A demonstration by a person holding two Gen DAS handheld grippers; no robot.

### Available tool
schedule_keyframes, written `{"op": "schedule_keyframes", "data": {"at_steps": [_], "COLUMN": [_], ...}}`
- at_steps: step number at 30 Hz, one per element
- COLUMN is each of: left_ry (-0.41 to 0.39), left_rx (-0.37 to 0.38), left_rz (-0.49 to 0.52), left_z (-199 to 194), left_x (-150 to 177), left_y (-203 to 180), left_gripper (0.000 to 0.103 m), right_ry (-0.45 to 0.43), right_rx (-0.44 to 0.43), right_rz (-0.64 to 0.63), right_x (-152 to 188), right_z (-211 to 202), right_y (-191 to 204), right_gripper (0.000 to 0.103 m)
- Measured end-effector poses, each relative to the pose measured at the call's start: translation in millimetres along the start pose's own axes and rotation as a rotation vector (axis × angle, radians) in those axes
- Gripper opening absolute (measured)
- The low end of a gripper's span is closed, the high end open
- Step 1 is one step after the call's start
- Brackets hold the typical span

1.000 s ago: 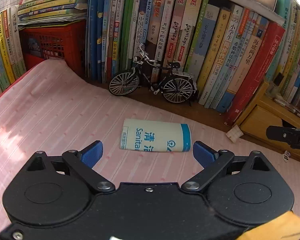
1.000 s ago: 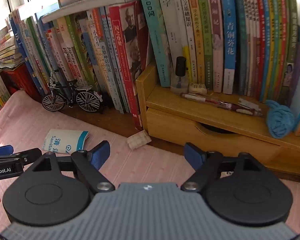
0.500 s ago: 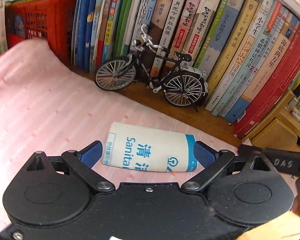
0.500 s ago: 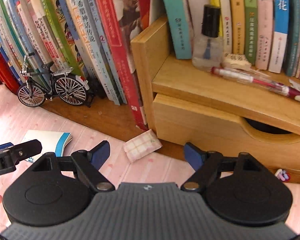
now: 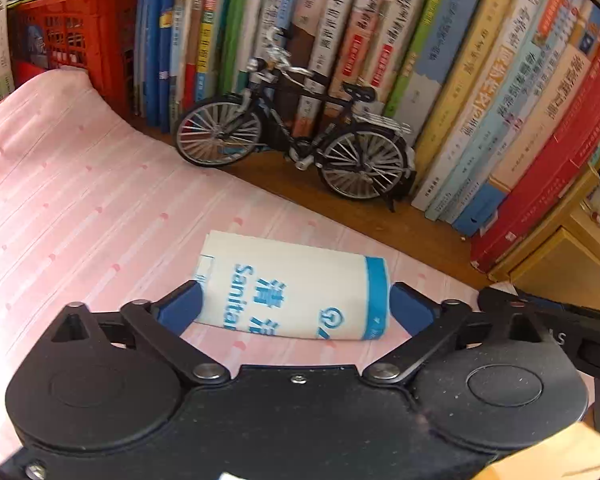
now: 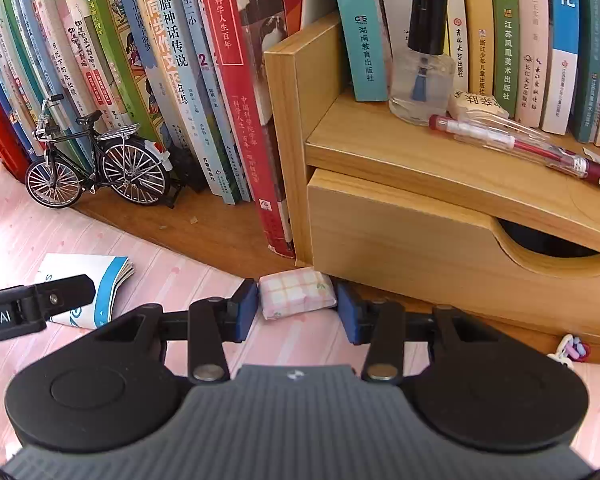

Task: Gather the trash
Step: 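Grasp the checkered tissue packet with the right tool while the left tool lowers around the Sanita tube, then close the left tool on the white-and-blue Sanita tube and lift it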

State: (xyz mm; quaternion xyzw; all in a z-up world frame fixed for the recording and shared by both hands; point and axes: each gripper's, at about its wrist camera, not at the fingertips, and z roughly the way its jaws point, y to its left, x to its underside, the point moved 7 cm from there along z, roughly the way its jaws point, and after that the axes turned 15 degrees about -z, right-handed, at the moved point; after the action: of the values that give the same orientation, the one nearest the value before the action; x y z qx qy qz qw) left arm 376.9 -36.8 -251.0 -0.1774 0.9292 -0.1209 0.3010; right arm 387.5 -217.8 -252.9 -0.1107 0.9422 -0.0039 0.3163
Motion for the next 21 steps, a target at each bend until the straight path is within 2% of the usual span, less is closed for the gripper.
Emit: {"op": "schedule_keyframes", "data": {"at_steps": [3, 6, 9, 12, 15, 16, 18, 19, 21], "left_ry": [-0.011, -0.048, -0.065, -0.072, -0.064, -0.065, -0.075, -0.075, -0.076], "left_rx": [-0.029, -0.131, -0.148, -0.144, -0.132, -0.118, -0.075, -0.062, -0.047], "left_rz": [0.069, 0.134, 0.172, 0.161, 0.148, 0.154, 0.195, 0.219, 0.256], "left_z": [4.3, 15.5, 21.2, 23.3, 21.7, 19.4, 12.3, 9.1, 3.5], "left_x": [5.6, 9.1, 10.5, 8.3, 5.3, 5.3, 8.3, 10.8, 16.1], "left_y": [-12.6, -14.5, -16.7, -15.8, -13.3, -13.8, -20.4, -24.3, -32.3], "left_gripper": [0.103, 0.103, 0.103, 0.103, 0.101, 0.097, 0.071, 0.065, 0.045], "right_ry": [-0.007, -0.012, -0.017, -0.024, -0.031, -0.032, -0.037, -0.04, -0.045], "right_rx": [0.0, -0.006, -0.013, -0.01, -0.01, -0.012, -0.016, -0.018, -0.024], "right_rz": [0.003, 0.006, 0.004, -0.009, -0.008, -0.006, 0.002, 0.007, 0.013], "right_x": [4.0, 5.8, 7.6, 8.9, 11.1, 11.5, 13.8, 14.5, 14.7], "right_z": [-0.6, -1.5, -2.2, -2.1, -2.1, -2.4, -4.0, -5.5, -8.9], "right_y": [0.5, -1.0, -2.8, -3.7, -4.8, -5.1, -5.2, -6.2, -7.3], "right_gripper": [0.049, 0.049, 0.052, 0.055, 0.049, 0.048, 0.048, 0.048, 0.048]}}
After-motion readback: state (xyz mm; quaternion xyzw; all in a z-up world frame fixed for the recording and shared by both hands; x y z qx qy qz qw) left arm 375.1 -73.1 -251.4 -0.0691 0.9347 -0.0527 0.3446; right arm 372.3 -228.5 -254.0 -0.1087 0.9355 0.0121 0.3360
